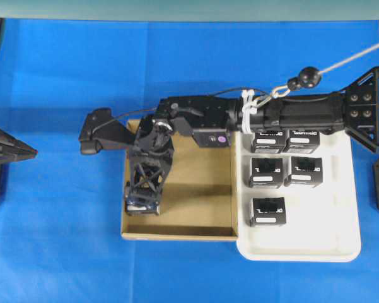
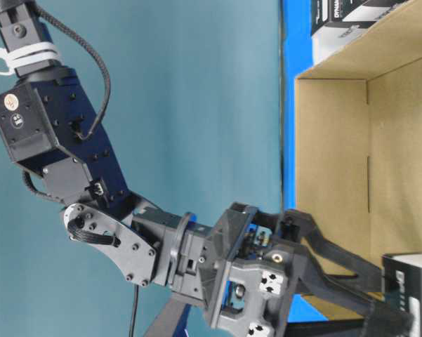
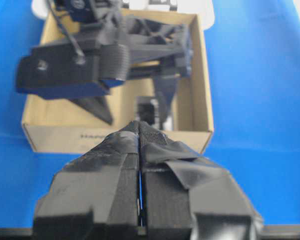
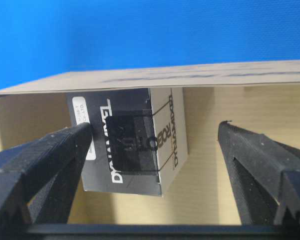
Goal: Pick the box from inside the cardboard box.
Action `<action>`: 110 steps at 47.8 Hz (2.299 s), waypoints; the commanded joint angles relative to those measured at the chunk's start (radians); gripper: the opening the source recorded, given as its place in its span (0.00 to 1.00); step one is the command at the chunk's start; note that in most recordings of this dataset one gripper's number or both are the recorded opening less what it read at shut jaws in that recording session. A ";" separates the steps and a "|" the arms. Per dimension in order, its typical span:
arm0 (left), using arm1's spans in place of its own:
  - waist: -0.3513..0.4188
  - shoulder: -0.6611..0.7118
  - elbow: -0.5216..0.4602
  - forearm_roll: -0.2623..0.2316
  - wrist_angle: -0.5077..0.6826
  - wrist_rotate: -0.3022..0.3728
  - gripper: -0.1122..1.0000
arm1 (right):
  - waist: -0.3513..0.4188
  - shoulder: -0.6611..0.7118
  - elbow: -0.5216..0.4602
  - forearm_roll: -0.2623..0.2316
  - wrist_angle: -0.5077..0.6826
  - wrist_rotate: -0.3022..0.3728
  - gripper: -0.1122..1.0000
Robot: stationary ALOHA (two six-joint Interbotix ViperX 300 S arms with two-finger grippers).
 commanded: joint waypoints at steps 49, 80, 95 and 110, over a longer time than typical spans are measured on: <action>-0.002 0.012 -0.023 0.003 -0.008 -0.055 0.05 | -0.044 -0.048 -0.098 -0.028 0.104 0.018 1.00; -0.005 0.008 -0.025 0.002 -0.005 -0.051 0.05 | -0.040 -0.161 -0.494 -0.175 0.577 -0.005 1.00; -0.014 0.008 -0.026 0.002 -0.005 -0.055 0.05 | -0.017 -0.144 -0.472 -0.225 0.555 -0.002 1.00; -0.023 0.006 -0.026 0.002 -0.003 -0.057 0.05 | 0.025 -0.094 -0.304 -0.232 0.382 -0.006 1.00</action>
